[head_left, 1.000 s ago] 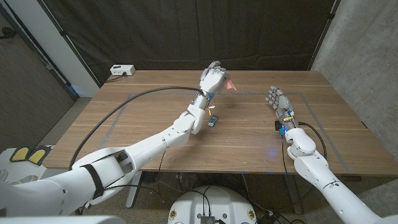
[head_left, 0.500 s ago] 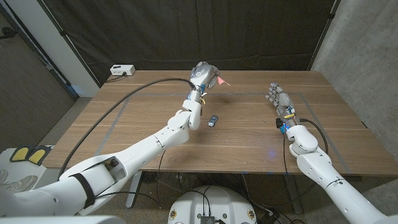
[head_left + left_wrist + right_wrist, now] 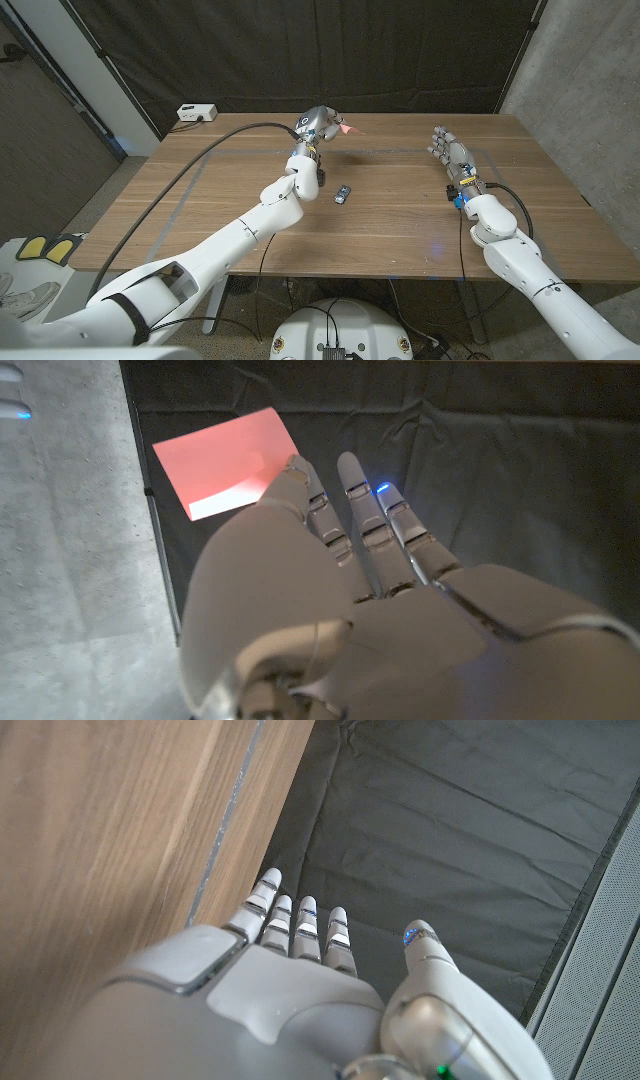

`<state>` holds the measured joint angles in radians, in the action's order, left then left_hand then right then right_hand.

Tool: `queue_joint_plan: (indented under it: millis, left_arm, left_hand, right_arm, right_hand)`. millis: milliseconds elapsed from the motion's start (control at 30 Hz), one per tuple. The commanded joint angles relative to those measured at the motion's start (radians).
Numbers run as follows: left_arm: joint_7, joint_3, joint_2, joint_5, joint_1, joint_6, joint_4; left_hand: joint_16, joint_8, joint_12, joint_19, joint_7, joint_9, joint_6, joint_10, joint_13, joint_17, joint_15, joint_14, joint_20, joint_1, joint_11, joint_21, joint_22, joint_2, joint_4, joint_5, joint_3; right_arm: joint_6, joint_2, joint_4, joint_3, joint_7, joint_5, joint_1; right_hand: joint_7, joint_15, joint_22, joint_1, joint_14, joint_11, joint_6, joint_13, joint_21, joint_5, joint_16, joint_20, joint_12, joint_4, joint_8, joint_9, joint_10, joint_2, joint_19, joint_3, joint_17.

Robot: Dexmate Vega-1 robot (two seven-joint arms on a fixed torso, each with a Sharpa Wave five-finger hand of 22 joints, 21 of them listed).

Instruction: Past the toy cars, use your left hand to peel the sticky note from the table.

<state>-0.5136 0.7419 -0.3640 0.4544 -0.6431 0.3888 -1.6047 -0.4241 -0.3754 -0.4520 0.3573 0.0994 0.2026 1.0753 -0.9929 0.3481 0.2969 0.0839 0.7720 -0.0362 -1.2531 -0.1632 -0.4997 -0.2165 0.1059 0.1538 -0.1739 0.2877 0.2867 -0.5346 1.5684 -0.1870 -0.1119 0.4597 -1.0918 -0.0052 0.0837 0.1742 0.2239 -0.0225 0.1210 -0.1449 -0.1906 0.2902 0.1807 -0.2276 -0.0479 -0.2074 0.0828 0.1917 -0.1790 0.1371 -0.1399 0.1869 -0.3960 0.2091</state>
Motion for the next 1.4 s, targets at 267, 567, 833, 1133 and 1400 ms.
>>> queue_joint_plan:
  millis: [267, 567, 833, 1133, 1400]
  left_arm:
    - [0.139, -0.159, 0.016, -0.378, -0.075, 0.048, -0.105]
    - [0.184, -0.207, 0.0, -0.533, -0.088, 0.118, -0.158]
    - [0.218, -0.216, -0.037, -0.629, -0.078, 0.138, -0.176]
    - [0.234, -0.218, -0.077, -0.692, -0.074, 0.109, -0.174]
    - [0.313, -0.19, -0.141, -0.7, -0.051, -0.012, -0.135]
  left_hand:
    - [0.013, 0.003, -0.041, -0.005, -0.012, 0.006, -0.003, -0.041, 0.147, 0.001, 0.142, 0.01, -0.016, 0.001, -0.045, -0.01, -0.006, 0.014, -0.007, -0.008, 0.006]
    - [0.02, 0.006, -0.041, -0.006, -0.022, 0.007, -0.009, -0.038, 0.15, -0.001, 0.136, 0.01, -0.024, 0.009, -0.046, -0.014, -0.006, 0.016, -0.01, -0.009, 0.007]
    - [0.028, 0.01, -0.038, -0.011, -0.024, 0.008, -0.02, -0.032, 0.153, -0.004, 0.132, 0.008, -0.032, 0.014, -0.046, -0.016, -0.007, 0.018, -0.012, -0.011, 0.009]
    - [0.045, 0.018, -0.033, -0.024, -0.036, 0.009, -0.041, -0.016, 0.159, -0.008, 0.118, -0.005, -0.043, 0.025, -0.043, -0.018, -0.008, 0.022, -0.016, -0.012, 0.012]
    - [0.179, 0.198, 0.201, -0.138, -0.039, -0.008, -0.444, 0.36, 0.063, -0.044, 0.0, -0.277, -0.085, 0.189, 0.065, -0.002, -0.002, -0.052, -0.049, -0.001, -0.071]
  right_arm:
    - [-0.009, -0.021, 0.035, -0.004, -0.011, -0.012, -0.003]
    - [-0.007, -0.019, 0.05, -0.008, -0.023, -0.013, -0.016]
    - [-0.008, -0.016, 0.059, -0.014, -0.034, -0.018, -0.024]
    - [-0.014, -0.012, 0.082, -0.024, -0.062, -0.034, -0.029]
    - [-0.023, -0.004, 0.089, -0.041, -0.084, -0.053, -0.022]
  right_hand:
    - [0.001, -0.001, 0.003, 0.006, -0.003, 0.003, -0.013, -0.003, -0.002, -0.003, -0.001, 0.003, -0.006, 0.004, 0.003, -0.003, 0.011, 0.0, 0.01, -0.001, 0.003]
    - [0.002, 0.001, 0.003, 0.006, -0.003, 0.003, -0.014, -0.003, -0.004, -0.003, 0.0, 0.004, -0.005, 0.004, 0.003, -0.003, 0.012, 0.0, 0.011, 0.0, 0.003]
    - [0.003, 0.001, 0.003, 0.006, -0.003, 0.004, -0.015, -0.003, -0.006, -0.003, 0.0, 0.004, -0.004, 0.004, 0.002, -0.003, 0.012, 0.0, 0.011, 0.0, 0.002]
    - [0.001, 0.003, 0.003, 0.005, -0.003, 0.003, -0.015, -0.003, -0.009, -0.003, 0.001, 0.001, -0.003, 0.004, 0.001, -0.003, 0.012, 0.001, 0.011, 0.002, 0.003]
    - [0.002, 0.002, 0.003, 0.004, -0.003, 0.002, -0.015, -0.003, -0.012, -0.003, 0.002, 0.0, -0.002, 0.004, 0.001, -0.003, 0.011, 0.0, 0.011, 0.002, 0.002]
